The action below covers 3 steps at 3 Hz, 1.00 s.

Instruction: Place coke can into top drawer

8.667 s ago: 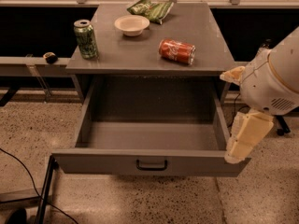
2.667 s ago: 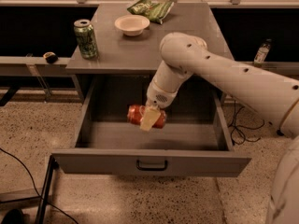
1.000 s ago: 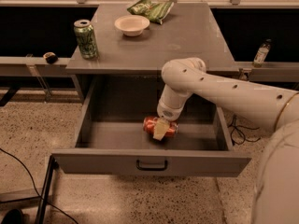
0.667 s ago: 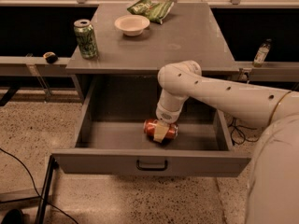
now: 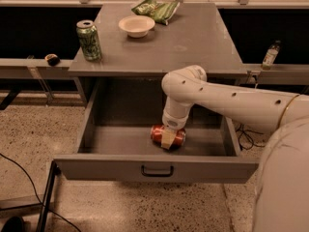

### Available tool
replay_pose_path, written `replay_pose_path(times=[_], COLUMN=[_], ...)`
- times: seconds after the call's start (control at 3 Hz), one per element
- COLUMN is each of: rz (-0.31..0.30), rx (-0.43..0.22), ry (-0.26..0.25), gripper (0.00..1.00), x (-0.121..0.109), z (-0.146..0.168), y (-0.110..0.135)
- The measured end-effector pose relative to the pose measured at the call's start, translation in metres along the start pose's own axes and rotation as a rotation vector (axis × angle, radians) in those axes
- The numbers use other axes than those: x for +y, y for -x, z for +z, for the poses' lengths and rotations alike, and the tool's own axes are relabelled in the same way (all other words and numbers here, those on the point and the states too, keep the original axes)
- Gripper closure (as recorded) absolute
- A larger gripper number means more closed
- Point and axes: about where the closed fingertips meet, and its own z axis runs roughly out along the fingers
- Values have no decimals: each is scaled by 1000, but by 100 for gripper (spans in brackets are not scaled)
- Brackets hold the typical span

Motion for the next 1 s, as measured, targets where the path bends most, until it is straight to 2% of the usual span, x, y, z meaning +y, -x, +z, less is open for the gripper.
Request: replay_pose_path(times=[0.67,1.0], rz=[0,-33], rx=[0,19], ry=[0,-14], gripper=[36,11], x=[0,6], z=[0,-14], y=[0,6])
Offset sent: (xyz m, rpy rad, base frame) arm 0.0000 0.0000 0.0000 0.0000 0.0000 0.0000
